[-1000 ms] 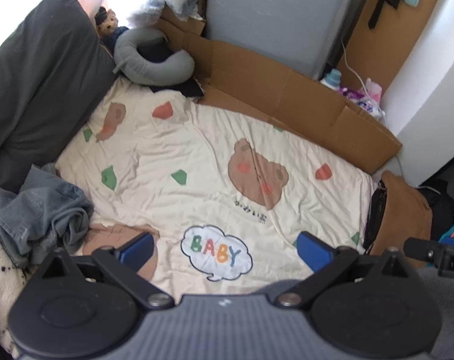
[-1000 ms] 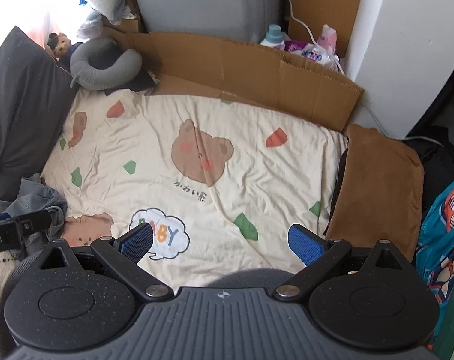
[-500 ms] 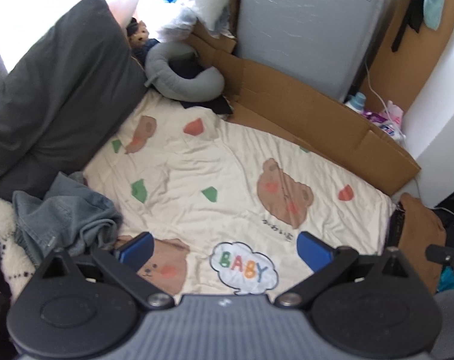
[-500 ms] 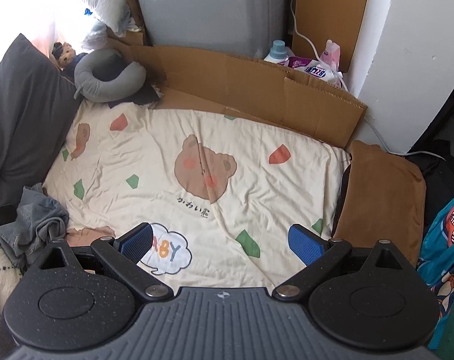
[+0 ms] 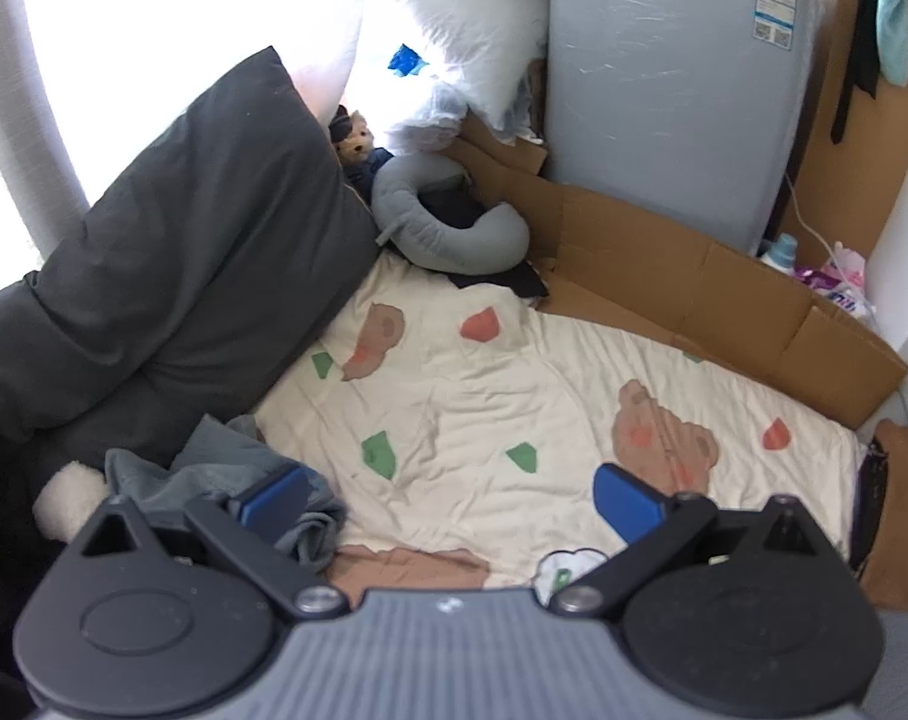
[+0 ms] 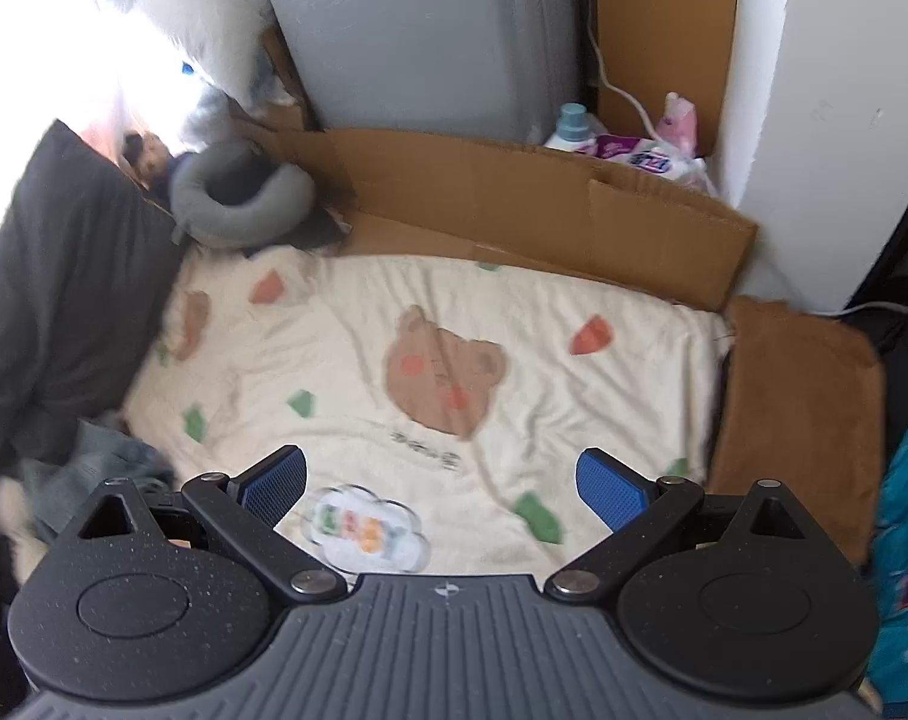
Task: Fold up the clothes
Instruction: 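Move the left tool toward the crumpled light-blue jeans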
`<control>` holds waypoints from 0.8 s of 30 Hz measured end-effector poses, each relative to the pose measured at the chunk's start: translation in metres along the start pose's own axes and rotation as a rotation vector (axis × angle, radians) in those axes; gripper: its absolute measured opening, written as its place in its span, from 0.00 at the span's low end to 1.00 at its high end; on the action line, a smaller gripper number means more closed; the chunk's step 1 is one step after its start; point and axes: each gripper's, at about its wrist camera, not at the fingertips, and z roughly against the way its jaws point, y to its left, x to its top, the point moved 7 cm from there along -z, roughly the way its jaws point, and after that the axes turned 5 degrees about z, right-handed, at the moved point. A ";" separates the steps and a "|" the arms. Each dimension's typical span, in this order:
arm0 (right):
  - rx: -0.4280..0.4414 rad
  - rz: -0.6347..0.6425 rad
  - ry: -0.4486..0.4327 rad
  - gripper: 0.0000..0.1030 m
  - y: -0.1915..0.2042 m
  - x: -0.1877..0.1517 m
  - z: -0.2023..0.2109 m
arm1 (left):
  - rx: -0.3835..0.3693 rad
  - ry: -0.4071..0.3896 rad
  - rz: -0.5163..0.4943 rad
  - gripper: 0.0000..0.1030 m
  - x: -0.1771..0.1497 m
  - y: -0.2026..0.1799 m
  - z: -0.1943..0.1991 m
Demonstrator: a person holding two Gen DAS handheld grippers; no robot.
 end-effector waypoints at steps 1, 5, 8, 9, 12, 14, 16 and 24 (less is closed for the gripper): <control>0.000 0.004 -0.006 0.97 0.001 0.001 0.000 | 0.011 -0.002 0.001 0.99 -0.001 0.006 -0.001; -0.001 0.032 -0.025 0.97 0.008 0.007 -0.006 | 0.014 0.006 0.067 0.99 -0.002 0.034 -0.003; 0.017 0.038 -0.021 0.97 0.014 0.008 -0.015 | 0.026 0.006 0.120 0.99 -0.004 0.061 -0.005; 0.025 0.046 -0.023 0.97 0.017 0.009 -0.019 | 0.037 0.008 0.134 0.99 -0.004 0.070 -0.006; 0.042 0.062 -0.017 0.97 0.025 0.009 -0.031 | 0.064 0.008 0.187 0.99 -0.006 0.098 -0.009; 0.057 0.069 -0.010 0.97 0.030 0.010 -0.039 | 0.081 0.003 0.222 0.99 -0.009 0.117 -0.010; 0.076 0.069 -0.001 0.97 0.034 0.011 -0.047 | 0.099 -0.001 0.245 0.99 -0.012 0.133 -0.011; 0.113 0.117 -0.028 0.97 0.043 0.026 -0.070 | 0.149 0.002 0.305 0.98 -0.030 0.189 -0.026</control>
